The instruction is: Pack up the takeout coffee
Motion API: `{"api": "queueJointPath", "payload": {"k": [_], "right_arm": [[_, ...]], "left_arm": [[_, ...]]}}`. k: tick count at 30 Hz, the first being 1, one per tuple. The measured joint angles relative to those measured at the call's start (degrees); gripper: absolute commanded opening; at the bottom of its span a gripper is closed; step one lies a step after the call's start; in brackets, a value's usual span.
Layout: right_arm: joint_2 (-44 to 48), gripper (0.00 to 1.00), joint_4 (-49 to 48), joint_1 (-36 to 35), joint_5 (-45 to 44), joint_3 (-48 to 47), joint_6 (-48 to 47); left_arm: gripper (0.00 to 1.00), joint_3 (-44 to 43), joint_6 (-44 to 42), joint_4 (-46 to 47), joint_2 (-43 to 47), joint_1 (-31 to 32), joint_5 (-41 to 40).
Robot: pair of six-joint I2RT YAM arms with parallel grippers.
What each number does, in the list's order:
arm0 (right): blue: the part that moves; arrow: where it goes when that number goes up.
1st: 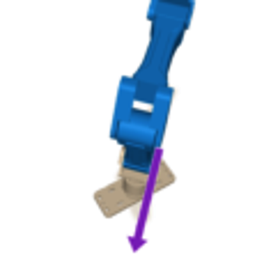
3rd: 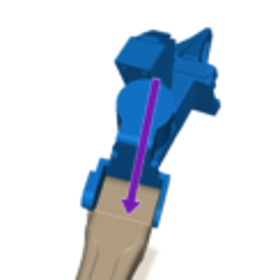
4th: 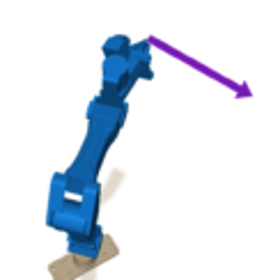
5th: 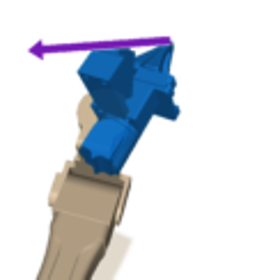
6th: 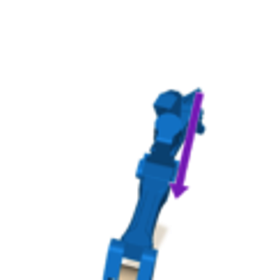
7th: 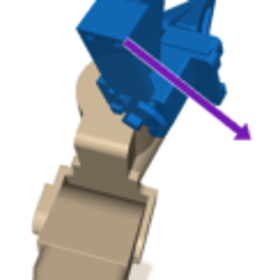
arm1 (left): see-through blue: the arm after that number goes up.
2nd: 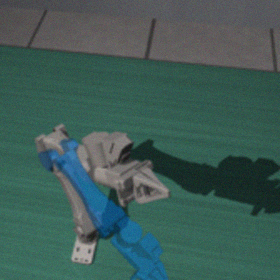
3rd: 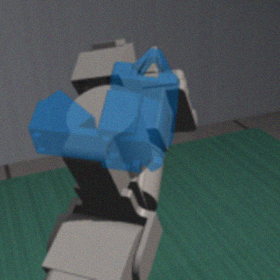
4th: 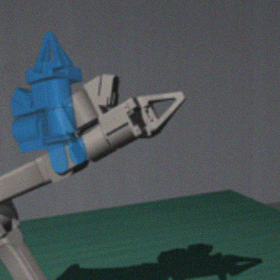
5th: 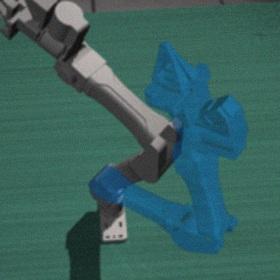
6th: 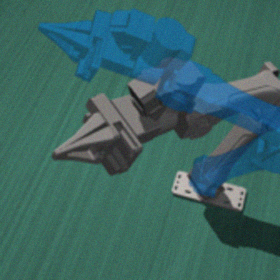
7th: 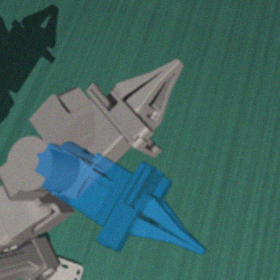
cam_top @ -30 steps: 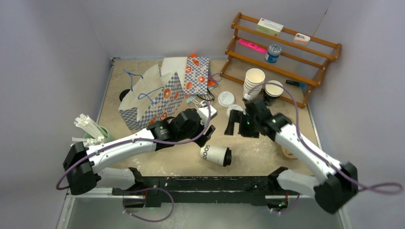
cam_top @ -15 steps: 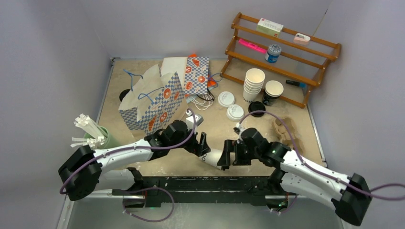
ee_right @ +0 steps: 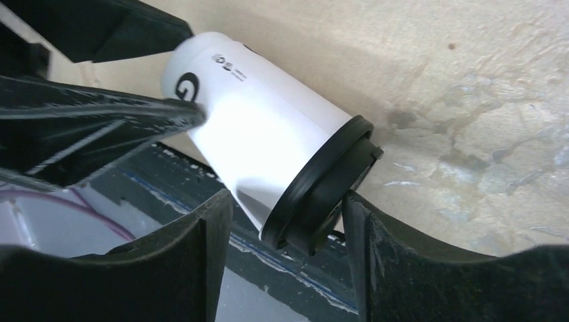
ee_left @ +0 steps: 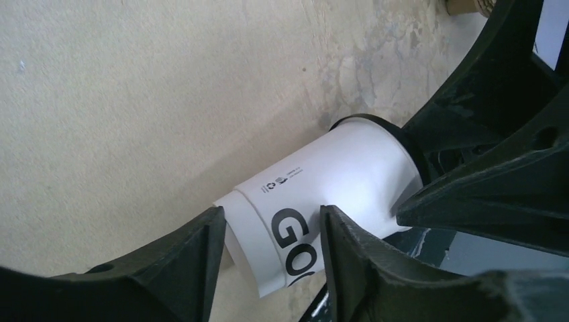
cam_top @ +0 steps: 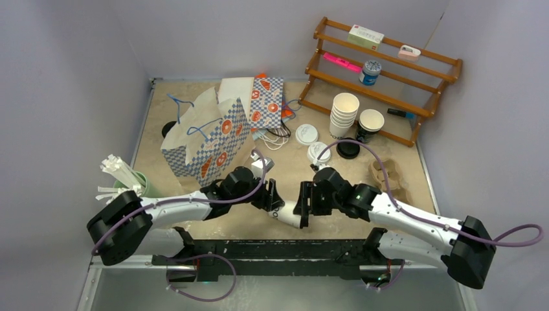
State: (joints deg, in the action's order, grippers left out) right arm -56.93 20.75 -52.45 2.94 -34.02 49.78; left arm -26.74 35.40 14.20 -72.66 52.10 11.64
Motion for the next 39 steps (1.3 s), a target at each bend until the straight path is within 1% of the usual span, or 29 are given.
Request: {"api": "queueJointPath", "payload": {"k": [3, 4, 6, 8, 12, 15, 17, 21, 23, 33, 39], "right_arm": [[-1.7, 0.50, 1.3, 0.0, -1.2, -0.2, -0.5], [-2.3, 0.47, 1.9, 0.0, -1.5, -0.9, -0.6], [-2.9, 0.44, 3.5, 0.0, -2.1, -2.1, -1.2], [-3.4, 0.42, 5.2, 0.0, -2.7, -3.4, -1.5], [-5.0, 0.34, 9.1, 0.0, -4.8, -6.8, -3.4], [-6.5, 0.34, 11.9, 0.0, -6.8, -9.8, -5.1], [-7.3, 0.33, 13.7, 0.0, -8.0, -11.7, -5.9], [-8.3, 0.32, 14.2, 0.0, -9.5, -13.6, -6.9], [-8.9, 0.30, 14.1, 0.0, -10.2, -14.4, -7.2], [-13.2, 0.28, 15.5, -0.1, -12.5, -23.1, -11.4], [-17.2, 0.26, 18.5, -1.4, -15.7, -27.6, -13.4]], "left_arm": [[0.42, 0.0, 0.2, 2.2, -1.5, -0.5, -0.3], [0.42, 0.0, 0.2, 2.8, -1.9, -0.6, -0.4], [0.41, 0.0, 0.4, 4.2, -2.6, -0.8, -0.6], [0.42, 0.3, 0.5, 5.5, -3.2, -0.9, -0.8], [0.48, 1.5, 1.1, 10.0, -4.2, -1.0, -1.5], [0.52, 2.0, 1.4, 13.5, -5.4, -1.0, -1.8], [0.57, 2.2, 1.5, 15.3, -5.9, -1.0, -2.0], [0.67, 2.6, 1.8, 16.7, -5.8, -1.0, -3.1], [0.69, 3.6, 2.0, 16.8, -4.3, -0.9, -3.7], [0.70, 6.2, 1.0, 9.4, 8.9, -0.5, -10.1], [0.71, 7.9, 1.0, 6.0, 13.2, -0.5, -12.6]]}}
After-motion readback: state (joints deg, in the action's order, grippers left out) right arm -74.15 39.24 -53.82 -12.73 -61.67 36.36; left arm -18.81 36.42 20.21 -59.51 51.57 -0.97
